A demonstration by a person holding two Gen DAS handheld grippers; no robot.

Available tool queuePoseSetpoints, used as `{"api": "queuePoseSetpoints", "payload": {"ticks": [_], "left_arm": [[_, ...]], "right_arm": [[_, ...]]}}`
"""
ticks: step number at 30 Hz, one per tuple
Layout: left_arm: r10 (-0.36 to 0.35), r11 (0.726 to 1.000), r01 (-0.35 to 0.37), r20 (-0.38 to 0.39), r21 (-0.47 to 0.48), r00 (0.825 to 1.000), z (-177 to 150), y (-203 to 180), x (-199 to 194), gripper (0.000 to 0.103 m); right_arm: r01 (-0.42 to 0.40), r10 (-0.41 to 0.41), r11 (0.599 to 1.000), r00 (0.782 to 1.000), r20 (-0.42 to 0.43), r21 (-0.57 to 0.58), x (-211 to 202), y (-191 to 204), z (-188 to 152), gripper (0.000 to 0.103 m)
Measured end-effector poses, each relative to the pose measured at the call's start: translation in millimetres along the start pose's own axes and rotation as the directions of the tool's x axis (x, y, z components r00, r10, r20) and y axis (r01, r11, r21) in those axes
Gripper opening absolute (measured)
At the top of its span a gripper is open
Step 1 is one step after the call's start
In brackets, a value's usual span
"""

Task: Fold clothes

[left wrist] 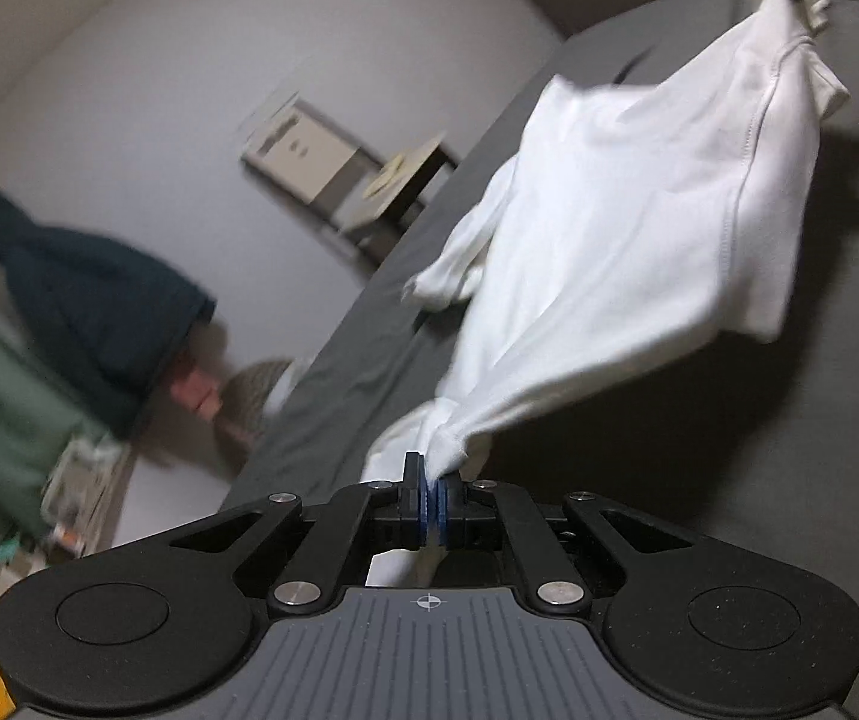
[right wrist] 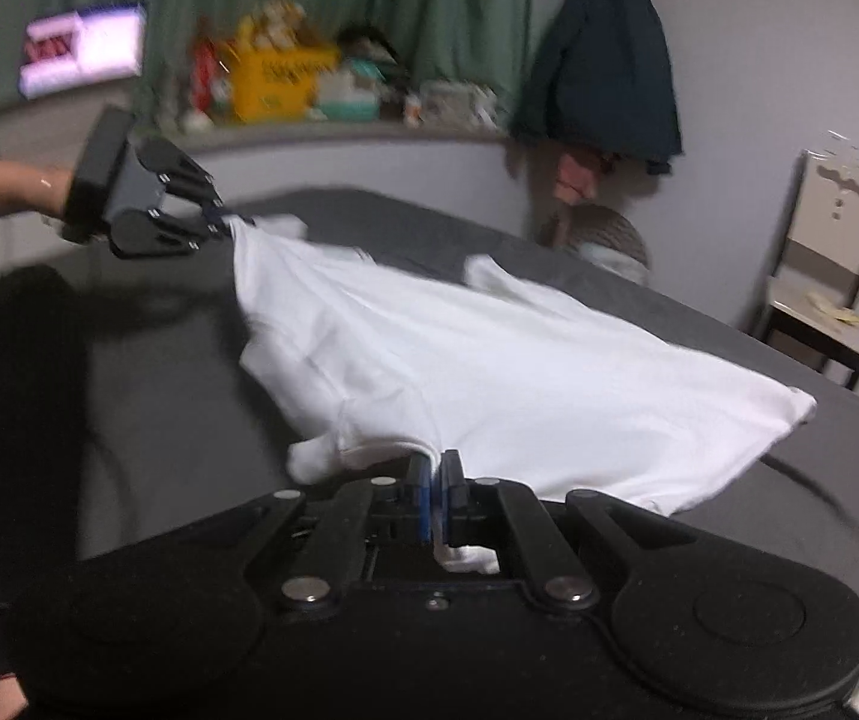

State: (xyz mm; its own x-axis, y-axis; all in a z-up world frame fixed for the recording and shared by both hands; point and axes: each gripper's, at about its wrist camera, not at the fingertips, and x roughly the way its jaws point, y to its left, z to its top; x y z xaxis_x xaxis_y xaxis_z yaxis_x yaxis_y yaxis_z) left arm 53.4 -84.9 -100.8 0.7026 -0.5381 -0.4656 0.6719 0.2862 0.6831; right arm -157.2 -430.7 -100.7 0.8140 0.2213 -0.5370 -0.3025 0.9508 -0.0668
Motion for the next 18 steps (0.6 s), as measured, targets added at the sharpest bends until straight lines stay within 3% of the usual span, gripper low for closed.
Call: {"api": "queuePoseSetpoints", "payload": {"ticks": [4, 7, 10, 12, 14, 16, 18], "left_arm": [[-0.161, 0.986, 0.16, -0.002, -0.047, 0.987, -6, 9, -16, 0.003], [-0.256, 0.967, 0.255, -0.074, -0.026, 0.964, -15, -2, -1, 0.003], [-0.304, 0.952, 0.305, -0.142, -0.016, 0.942, -25, -15, 17, 0.003], [-0.326, 0.945, 0.327, -0.168, -0.019, 0.93, -28, -22, 22, 0.004], [-0.316, 0.947, 0.32, -0.179, -0.002, 0.932, -32, -27, 20, 0.004], [-0.312, 0.949, 0.313, -0.186, -0.025, 0.932, -35, -22, 16, 0.008], [-0.332, 0.943, 0.32, -0.199, -0.092, 0.922, -35, -9, 16, 0.02]], "right_arm": [[-0.09, 0.091, 0.996, 0.994, -0.059, 0.015, -9, -1, -10, 0.004], [-0.117, 0.109, 0.993, 0.975, -0.194, -0.032, 18, 12, -28, 0.004], [-0.125, 0.084, 0.986, 0.946, -0.312, -0.111, 45, 28, -44, 0.004], [-0.122, 0.075, 0.984, 0.944, -0.32, -0.129, 46, 31, -46, 0.004], [-0.119, 0.065, 0.982, 0.943, -0.328, -0.147, 47, 34, -47, 0.006], [-0.117, 0.055, 0.979, 0.941, -0.335, -0.165, 48, 37, -48, 0.024], [-0.11, 0.059, 0.983, 0.947, -0.315, -0.146, 43, 36, -47, 0.045]]}}
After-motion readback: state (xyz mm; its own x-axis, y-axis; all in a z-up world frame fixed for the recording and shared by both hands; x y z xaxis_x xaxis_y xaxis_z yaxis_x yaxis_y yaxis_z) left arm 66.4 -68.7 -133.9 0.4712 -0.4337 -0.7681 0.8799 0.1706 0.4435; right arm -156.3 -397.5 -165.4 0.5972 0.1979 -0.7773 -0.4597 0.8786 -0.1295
